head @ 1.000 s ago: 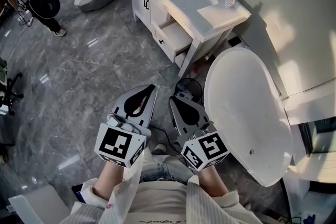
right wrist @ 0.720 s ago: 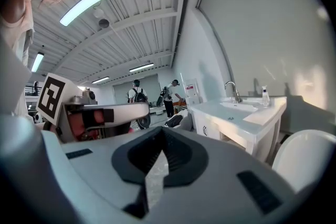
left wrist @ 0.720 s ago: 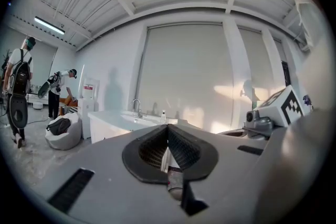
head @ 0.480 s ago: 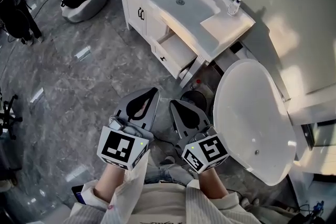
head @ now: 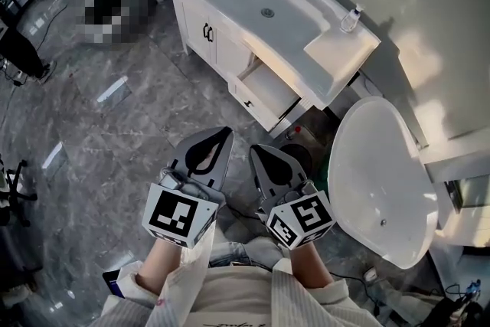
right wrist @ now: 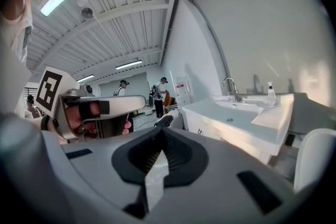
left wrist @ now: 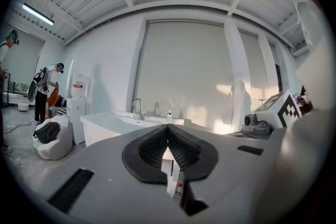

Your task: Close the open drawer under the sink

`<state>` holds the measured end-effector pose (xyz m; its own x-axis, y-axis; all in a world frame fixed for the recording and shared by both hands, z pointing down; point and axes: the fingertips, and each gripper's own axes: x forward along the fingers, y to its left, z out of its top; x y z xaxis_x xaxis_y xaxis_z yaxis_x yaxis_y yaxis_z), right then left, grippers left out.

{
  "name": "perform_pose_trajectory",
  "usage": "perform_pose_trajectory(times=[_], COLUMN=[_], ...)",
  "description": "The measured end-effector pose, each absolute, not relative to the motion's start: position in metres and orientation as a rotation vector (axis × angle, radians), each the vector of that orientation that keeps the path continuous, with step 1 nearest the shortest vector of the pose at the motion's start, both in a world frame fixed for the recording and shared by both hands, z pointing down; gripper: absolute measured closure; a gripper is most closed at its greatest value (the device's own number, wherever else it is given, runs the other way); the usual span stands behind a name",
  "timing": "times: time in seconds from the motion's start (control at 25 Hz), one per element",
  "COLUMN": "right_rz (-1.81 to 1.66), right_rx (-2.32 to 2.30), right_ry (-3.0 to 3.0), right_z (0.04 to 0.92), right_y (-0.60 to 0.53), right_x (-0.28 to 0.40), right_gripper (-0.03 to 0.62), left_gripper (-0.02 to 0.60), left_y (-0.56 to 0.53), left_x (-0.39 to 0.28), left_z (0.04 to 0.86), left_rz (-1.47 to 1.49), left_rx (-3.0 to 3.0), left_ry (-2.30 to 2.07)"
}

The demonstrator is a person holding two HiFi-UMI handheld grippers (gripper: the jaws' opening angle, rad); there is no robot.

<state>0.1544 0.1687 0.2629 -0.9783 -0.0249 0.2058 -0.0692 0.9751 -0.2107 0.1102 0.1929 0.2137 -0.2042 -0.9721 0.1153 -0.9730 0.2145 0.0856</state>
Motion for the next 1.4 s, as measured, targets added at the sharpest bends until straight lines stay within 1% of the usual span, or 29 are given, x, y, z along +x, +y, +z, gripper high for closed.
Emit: perform_pose_trajectory(times=[0.2, 0.72, 0.96, 1.4], right_rz=[0.34, 0.372, 0.407, 0.431], right_rx=[0.109, 0.115, 0.099, 0.134], right_ry=[-2.916, -2.872, -2.856, -2.817], right_z=[0.266, 0.286, 0.297, 0.306], right_y=[0.173, 0.167, 0.147, 0.068], right_x=[0.129, 0.092, 0.054, -0.042], right_gripper=[0.583, 0.583, 0.583, 0.583], left_gripper=[0.566, 0.566, 0.566, 0.566], left_y=[0.206, 0.225, 0.205, 0.118], left_x=[0.082, 0.033, -0.002, -0.103], left_z=[0.215, 0.23, 0.232, 0.231], left_rz=[0.019, -0.001, 0.016, 0.043], left_rx=[1.895, 1.812, 1.802, 1.836], left_ry=[-2.335, -2.375, -2.373, -2.341])
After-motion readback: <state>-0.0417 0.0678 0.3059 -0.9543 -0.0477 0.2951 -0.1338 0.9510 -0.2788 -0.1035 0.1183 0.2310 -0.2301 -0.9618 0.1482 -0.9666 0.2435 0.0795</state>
